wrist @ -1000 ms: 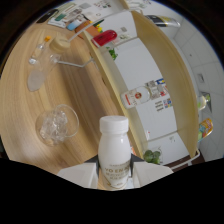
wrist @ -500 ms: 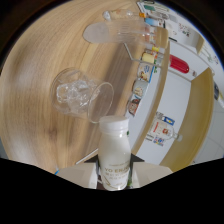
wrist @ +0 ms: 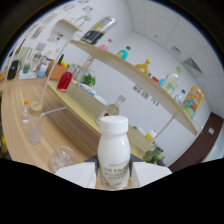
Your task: Make me a cup of Mount Fuji.
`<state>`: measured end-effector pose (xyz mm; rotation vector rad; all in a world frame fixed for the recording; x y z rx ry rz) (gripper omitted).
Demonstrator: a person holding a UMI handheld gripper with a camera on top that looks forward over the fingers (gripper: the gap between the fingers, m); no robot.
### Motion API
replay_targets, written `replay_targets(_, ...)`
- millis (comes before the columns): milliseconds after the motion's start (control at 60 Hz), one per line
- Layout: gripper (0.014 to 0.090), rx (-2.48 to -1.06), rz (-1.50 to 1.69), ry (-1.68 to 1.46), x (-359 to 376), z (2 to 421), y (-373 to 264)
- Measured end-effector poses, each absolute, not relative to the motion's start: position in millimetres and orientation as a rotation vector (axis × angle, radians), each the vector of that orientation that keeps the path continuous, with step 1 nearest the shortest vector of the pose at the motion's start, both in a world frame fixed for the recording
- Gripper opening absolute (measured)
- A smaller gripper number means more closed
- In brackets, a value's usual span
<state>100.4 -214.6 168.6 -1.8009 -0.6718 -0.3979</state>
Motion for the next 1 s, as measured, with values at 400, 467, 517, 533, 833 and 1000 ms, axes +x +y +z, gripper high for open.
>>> replay_targets(400,0.0487,-1.933,0.073,-0.028,139,89,-196)
replay_targets(467,0.0486,-1.943,0.087,-0.018,139,78,-195)
replay_targets(517,0.0487,-1.953,0.093,-0.014,139,71,-196)
replay_targets(533,0.0487,-1.955,0.094,-0.015,139,69,-197)
replay_targets(833,0.0503,-1.964,0.071,-0.059,141,60,-219)
replay_targets(1000,0.0647,-2.034,0.012,0.0,151,58,-223)
